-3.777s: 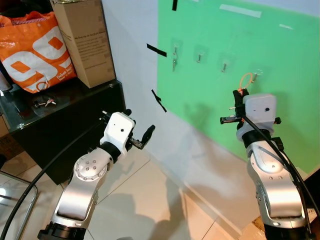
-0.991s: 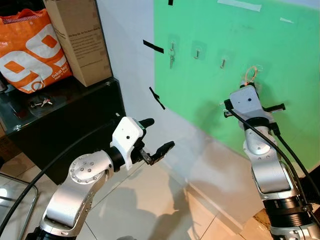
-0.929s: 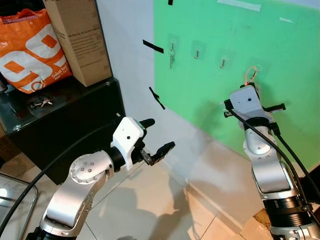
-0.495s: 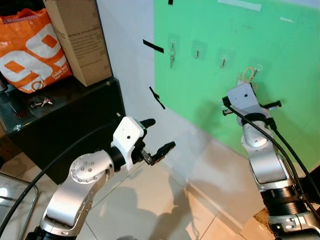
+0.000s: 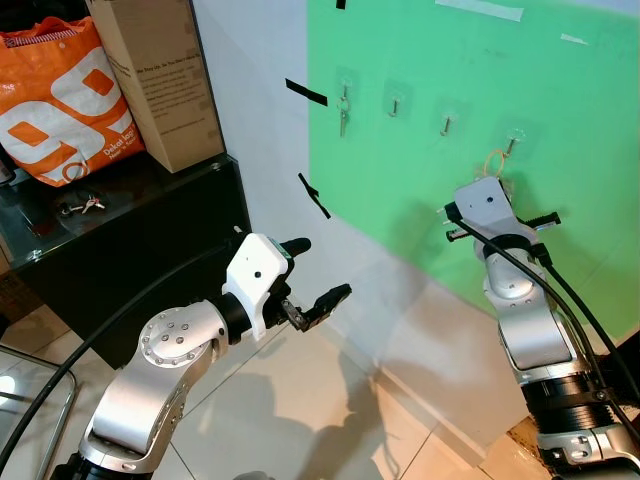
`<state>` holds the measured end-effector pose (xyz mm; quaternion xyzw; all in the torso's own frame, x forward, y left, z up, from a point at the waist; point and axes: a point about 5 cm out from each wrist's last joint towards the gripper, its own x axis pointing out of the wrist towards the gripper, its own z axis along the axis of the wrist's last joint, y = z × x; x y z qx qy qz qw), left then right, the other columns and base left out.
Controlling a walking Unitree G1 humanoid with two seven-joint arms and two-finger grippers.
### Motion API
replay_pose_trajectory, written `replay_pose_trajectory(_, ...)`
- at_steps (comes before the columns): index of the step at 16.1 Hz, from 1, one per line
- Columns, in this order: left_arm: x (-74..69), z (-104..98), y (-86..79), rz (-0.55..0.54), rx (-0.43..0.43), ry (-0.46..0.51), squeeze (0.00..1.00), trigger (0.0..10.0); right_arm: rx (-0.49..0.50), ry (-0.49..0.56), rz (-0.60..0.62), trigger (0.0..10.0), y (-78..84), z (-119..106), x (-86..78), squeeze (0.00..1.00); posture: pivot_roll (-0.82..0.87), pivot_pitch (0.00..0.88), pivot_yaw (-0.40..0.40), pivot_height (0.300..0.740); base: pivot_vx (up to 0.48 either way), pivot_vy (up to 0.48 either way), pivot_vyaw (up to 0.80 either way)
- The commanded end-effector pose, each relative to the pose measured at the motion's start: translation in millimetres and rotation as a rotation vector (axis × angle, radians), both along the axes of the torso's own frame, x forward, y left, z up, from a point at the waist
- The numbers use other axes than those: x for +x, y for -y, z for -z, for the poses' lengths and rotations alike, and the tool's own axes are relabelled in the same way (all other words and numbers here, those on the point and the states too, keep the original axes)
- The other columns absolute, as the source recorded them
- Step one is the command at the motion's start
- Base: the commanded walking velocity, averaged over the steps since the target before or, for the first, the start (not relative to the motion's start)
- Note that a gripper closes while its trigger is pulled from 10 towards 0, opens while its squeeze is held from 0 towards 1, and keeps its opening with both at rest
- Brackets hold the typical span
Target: Hang keys on a hook
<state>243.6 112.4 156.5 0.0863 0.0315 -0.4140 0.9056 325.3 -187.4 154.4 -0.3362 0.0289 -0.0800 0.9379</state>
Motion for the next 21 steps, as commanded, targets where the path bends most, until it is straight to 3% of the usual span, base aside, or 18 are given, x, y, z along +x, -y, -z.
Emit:
replay_pose_trajectory(1, -1.5, -4.3, 1.6, 0.019, 0.005, 0.012, 0.31, 10.0, 0.014, 0.019, 0.008, 10.0, 1.4, -0.9, -2.2, 0.0, 0.05, 0.0, 0.048, 0.74, 0.0, 0.0, 0.0)
replay_pose_trajectory(6, -0.9, -4.5, 1.8, 0.02, 0.005, 0.013, 0.31, 10.0, 0.029, 0.166, -0.011, 10.0, -3.0, -21.6, -3.7, 0.0, 0.05, 0.0, 0.049, 0.74, 0.0, 0.0, 0.0)
replay_pose_trajectory(9, -0.8, -4.6, 1.8, 0.021, 0.005, 0.013, 0.31, 10.0, 0.015, 0.198, 0.012, 10.0, 0.1, -26.1, -3.2, 0.0, 0.06, 0.0, 0.048, 0.74, 0.0, 0.0, 0.0)
replay_pose_trajectory(14, -0.7, -4.4, 1.8, 0.023, 0.007, 0.011, 0.31, 10.0, -0.004, 0.081, 0.02, 10.0, 4.5, -10.1, 0.8, 0.0, 0.06, 0.0, 0.05, 0.74, 0.0, 0.0, 0.0)
replay_pose_trajectory(21, -0.9, -4.5, 1.9, 0.028, 0.009, 0.01, 0.3, 10.0, 0.015, 0.008, 0.025, 10.0, 3.9, 4.0, 0.7, 0.0, 0.06, 0.0, 0.048, 0.74, 0.0, 0.0, 0.0)
